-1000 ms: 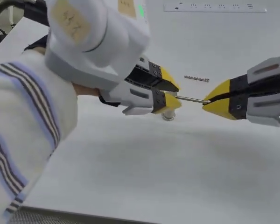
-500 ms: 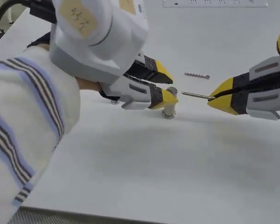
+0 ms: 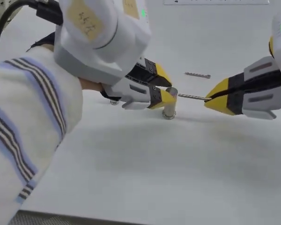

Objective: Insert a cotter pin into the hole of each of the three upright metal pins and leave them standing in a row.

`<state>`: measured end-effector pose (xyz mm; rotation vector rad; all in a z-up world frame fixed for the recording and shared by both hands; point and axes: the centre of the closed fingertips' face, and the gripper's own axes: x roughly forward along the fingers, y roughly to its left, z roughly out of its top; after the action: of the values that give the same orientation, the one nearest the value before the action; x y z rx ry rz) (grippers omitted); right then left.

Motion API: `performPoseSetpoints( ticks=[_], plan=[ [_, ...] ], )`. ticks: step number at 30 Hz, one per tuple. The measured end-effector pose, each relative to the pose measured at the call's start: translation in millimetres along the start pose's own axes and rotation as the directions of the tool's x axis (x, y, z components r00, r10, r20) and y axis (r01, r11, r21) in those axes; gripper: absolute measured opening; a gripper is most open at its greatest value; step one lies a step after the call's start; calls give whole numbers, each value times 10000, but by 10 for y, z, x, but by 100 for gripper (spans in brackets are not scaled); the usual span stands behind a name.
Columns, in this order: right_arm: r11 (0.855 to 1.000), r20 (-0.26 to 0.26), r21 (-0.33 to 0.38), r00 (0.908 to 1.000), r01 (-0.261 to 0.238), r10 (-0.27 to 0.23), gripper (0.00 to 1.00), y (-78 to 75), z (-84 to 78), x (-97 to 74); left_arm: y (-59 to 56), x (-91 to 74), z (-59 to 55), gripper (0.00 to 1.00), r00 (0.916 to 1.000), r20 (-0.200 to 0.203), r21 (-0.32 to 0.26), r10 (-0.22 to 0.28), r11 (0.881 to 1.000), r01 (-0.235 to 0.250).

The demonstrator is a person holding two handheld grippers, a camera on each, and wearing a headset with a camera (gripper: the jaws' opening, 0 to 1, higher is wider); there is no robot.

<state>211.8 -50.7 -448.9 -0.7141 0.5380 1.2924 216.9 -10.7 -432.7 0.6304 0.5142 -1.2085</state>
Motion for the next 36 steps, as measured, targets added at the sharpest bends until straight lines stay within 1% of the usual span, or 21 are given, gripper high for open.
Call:
performPoseSetpoints(
  ticks=[7, 10, 13, 16, 21, 22, 24, 30, 36],
  plan=[
    [9999, -95, -95, 9999, -45, 44, 0, -7, -1, 15, -3, 7, 14, 10, 10000, 54, 48, -83, 10000, 83],
    [9999, 12, -108, 10000, -44, 44, 0, -13, 25, 18, -8, 12, 17, 10, 9999, 89, -8, -144, 9999, 144],
    [9998, 19, -174, 10000, -67, 67, 0, -13, 44, 17, 2, 23, 5, 10, 9998, 105, -97, -168, 9998, 169],
    [9998, 74, -199, 9999, -80, 82, 0, -21, 68, 42, 4, 28, -3, 10, 9998, 143, -444, -150, 9989, 156],
    [9997, 193, -210, 9997, -139, 143, 0, -14, 122, 77, -5, 22, 7, 10, 9998, 157, -538, -131, 9985, 139],
    [9998, 118, -171, 9999, -121, 123, 0, -13, 113, 85, -4, 22, 5, 10, 9998, 155, -624, -121, 9980, 131],
    [9997, 156, -198, 9998, -113, 116, 0, -18, 123, 101, 0, 22, 2, 10, 9998, 164, -711, -104, 9974, 115],
    [9999, 271, -116, 9996, -122, 125, 0, -21, 144, 147, -8, 18, 12, 9, 9998, 178, -841, -112, 9964, 127],
    [9997, 402, -175, 9990, -191, 198, 0, -22, 210, 202, -14, 16, 24, 9, 9997, 194, -849, -124, 9963, 140]
  ],
)
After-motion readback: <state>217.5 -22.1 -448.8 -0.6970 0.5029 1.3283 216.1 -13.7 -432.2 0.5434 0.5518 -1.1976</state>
